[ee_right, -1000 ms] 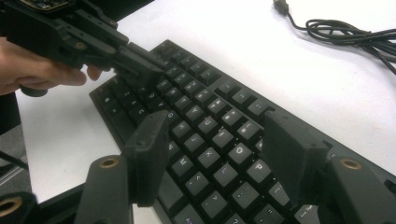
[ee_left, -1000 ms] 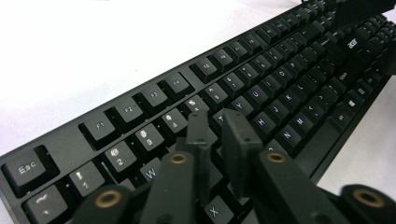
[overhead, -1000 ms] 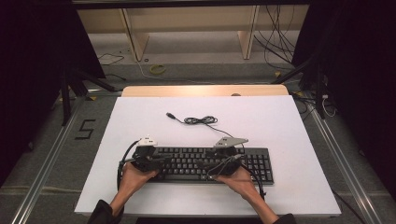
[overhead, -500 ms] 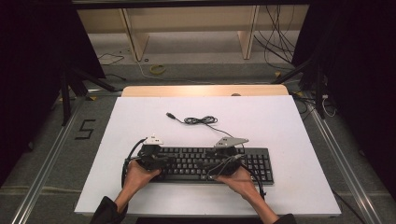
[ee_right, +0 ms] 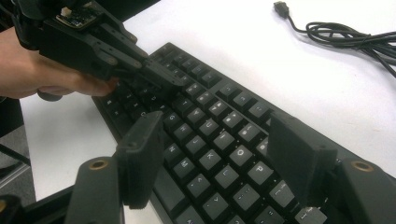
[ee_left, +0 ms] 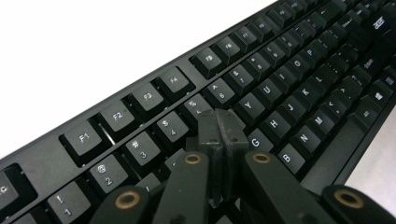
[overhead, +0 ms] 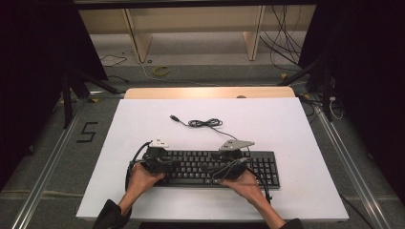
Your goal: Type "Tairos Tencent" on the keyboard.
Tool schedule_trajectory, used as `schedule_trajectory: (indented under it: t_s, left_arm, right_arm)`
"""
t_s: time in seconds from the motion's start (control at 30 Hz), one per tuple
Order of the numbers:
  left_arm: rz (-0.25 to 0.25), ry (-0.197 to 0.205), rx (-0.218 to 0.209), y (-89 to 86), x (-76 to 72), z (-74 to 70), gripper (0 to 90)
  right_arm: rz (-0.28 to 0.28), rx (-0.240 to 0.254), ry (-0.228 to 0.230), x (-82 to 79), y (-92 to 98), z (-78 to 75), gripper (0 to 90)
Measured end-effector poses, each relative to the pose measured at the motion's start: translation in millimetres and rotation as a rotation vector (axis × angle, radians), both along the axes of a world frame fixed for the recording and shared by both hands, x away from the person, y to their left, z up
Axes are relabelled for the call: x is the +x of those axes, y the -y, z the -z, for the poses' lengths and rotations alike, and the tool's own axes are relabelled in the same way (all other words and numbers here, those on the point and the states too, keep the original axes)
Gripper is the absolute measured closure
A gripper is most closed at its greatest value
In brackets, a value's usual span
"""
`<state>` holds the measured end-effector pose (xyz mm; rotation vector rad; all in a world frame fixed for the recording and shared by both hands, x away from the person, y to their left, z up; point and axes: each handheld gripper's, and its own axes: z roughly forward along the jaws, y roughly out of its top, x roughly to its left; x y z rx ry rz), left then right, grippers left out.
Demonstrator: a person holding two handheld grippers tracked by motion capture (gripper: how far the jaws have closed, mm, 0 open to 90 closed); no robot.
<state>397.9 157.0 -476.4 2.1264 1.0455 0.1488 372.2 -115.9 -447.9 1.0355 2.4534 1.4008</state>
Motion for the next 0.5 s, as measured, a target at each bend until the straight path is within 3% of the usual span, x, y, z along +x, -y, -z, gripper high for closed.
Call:
schedule_trajectory:
  t_s: [0.17,0.33,0.5]
  left_arm:
    - [-0.002,0.005,0.010,1.0,-1.0,-0.2,89.3]
    - [0.002,0.011,-0.020,0.2,-2.5,-3.1,88.7]
    - [0.014,0.015,-0.050,-0.8,-6.2,-6.8,78.7]
  right_arm:
    - [0.001,-0.003,0.001,-0.3,-0.5,0.1,37.3]
    - [0.008,-0.012,0.008,0.1,0.5,-0.7,37.3]
    - [0.018,-0.007,0.009,2.0,3.1,-1.3,37.4]
